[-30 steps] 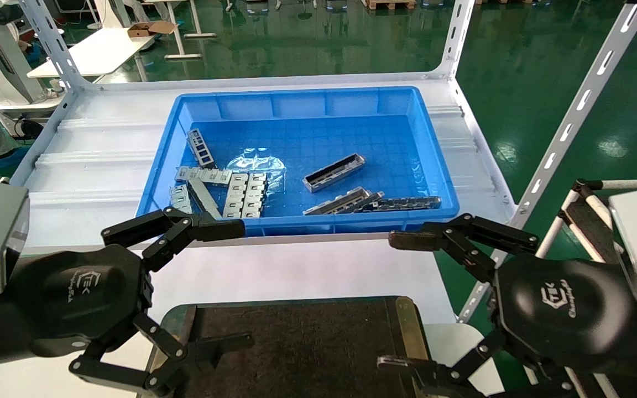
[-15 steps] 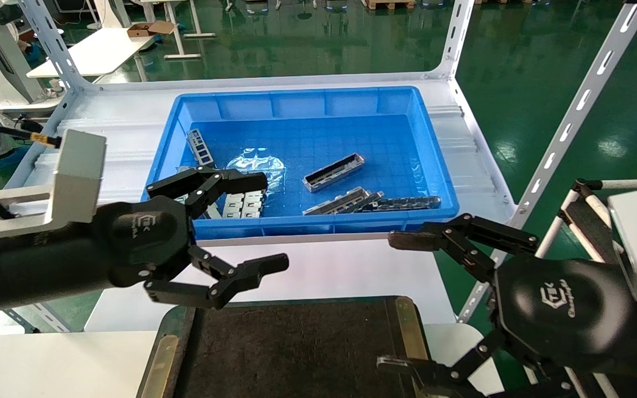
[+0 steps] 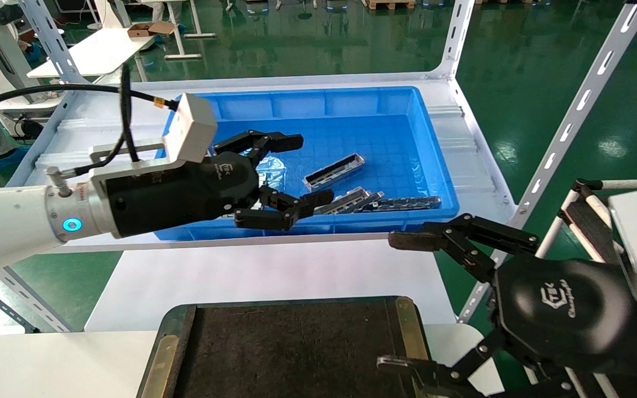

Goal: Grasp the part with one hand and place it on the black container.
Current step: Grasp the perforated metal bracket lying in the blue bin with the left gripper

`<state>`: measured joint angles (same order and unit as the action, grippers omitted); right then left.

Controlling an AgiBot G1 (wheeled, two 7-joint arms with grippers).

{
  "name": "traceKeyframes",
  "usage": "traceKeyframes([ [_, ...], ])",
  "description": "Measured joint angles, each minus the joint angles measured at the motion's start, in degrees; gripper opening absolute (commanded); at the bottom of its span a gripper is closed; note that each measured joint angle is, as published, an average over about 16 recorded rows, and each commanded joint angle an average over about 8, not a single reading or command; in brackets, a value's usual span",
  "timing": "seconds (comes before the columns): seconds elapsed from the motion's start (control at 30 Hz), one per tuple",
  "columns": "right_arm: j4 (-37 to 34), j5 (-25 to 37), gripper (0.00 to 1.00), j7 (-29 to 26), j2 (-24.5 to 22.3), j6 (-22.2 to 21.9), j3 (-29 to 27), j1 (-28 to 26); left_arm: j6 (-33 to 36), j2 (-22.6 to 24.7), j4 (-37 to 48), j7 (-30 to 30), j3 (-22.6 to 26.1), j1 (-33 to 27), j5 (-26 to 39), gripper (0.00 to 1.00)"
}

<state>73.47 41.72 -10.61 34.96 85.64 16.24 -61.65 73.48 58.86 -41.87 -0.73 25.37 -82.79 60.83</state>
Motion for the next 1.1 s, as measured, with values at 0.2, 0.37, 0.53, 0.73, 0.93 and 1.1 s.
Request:
traceKeyframes([
  [0.2, 0.0, 0.0, 1.0, 0.0, 0.0, 0.0, 0.0, 0.0, -3.7, 5.5, 11.0, 5.5, 1.0, -3.9, 2.7, 1.0],
  [0.37, 0.0, 0.0, 1.0, 0.0, 0.0, 0.0, 0.0, 0.0, -7.7, 9.8, 19.7, 10.1, 1.3, -6.4, 4.1, 1.0],
  [0.53, 0.0, 0.0, 1.0, 0.0, 0.0, 0.0, 0.1, 0.0, -12.4, 13.7, 27.2, 14.1, 1.3, -8.3, 4.7, 1.0],
  [0.73, 0.0, -0.1, 1.0, 0.0, 0.0, 0.0, 0.1, 0.0, -19.1, 17.1, 33.0, 17.4, 1.4, -9.5, 5.0, 1.0],
  [0.93, 0.0, -0.1, 1.0, 0.1, 0.0, -0.1, 0.1, 0.0, -25.2, 18.9, 34.7, 18.1, 2.2, -9.4, 5.1, 1.0],
  [1.1, 0.0, -0.1, 1.0, 0.1, -0.1, -0.1, 0.1, 0.0, -28.5, 19.4, 33.6, 17.1, 3.7, -8.7, 5.1, 1.0],
])
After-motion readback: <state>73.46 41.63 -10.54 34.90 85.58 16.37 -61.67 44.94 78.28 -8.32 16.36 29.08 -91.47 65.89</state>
